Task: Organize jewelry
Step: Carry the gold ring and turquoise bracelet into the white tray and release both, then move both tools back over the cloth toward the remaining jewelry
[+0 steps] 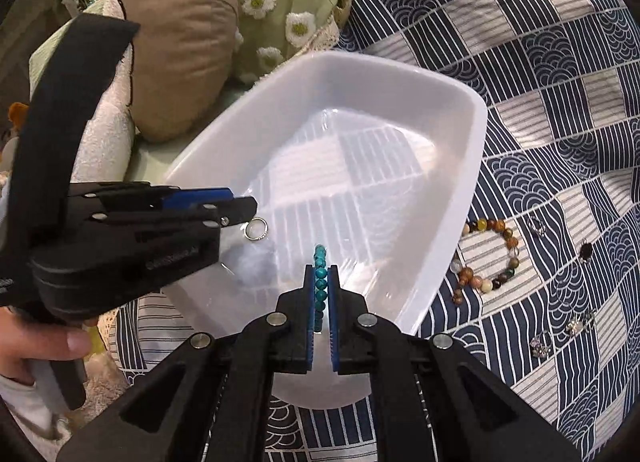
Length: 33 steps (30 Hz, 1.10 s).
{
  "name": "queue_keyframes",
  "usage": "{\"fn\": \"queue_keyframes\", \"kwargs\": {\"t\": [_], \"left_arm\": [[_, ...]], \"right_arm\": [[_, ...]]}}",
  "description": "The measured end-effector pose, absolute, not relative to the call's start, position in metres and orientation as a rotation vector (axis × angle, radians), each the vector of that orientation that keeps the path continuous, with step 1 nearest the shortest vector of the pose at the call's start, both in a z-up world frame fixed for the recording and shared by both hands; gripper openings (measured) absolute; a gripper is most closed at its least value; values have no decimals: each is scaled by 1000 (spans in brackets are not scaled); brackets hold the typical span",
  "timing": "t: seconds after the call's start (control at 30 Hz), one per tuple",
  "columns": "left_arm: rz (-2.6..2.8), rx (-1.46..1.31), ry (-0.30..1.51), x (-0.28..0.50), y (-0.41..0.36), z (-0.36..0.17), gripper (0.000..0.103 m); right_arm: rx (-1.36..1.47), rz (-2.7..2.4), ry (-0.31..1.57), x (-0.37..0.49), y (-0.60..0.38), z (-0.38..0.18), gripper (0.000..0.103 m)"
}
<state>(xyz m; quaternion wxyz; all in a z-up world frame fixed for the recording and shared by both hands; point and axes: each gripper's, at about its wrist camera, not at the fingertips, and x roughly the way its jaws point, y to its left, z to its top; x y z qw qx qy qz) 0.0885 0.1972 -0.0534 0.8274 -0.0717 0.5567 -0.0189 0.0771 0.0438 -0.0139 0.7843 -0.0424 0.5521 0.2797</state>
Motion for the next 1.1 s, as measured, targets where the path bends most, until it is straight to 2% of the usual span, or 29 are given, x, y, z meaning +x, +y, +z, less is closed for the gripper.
{"fn": "queue_keyframes", "kwargs": {"t": [0.07,0.13,0.27,0.33,0.37,0.4,0.47,0.5,0.73,0.9,0.93,1.0,1.1], "left_arm": [[-39,-154,1175,86,198,-50,30],[-32,-152,1153,84,198,-44,44],[-23,-156,1096,77,195,-26,49],[-33,-165,1061,71,192,-16,60],[-41,-166,1034,66,188,-8,62],[-49,-165,1015,63,185,-2,66],[-83,-167,975,55,173,9,77],[-102,-171,955,52,166,14,84],[-261,-146,908,38,97,29,84],[-350,-80,963,39,40,11,84],[-366,-57,987,42,27,4,81],[-378,-3,1030,47,9,-8,77],[-381,29,1082,54,-8,-24,77]], "right_arm": [[-94,601,1187,77,42,-11,8],[-91,599,1179,80,43,-9,8],[-48,603,1137,79,23,22,8],[-52,593,1112,79,10,38,12],[-53,571,1088,80,-6,51,17],[-52,550,1075,81,-17,58,37],[-41,478,1027,83,-49,74,63],[-43,443,1007,85,-66,80,63],[-21,212,1066,105,-179,47,63],[-28,98,1166,110,-228,1,63],[-16,96,1189,112,-233,-5,63],[2,99,1200,114,-235,-9,63],[8,106,1210,117,-231,-13,63]]}}
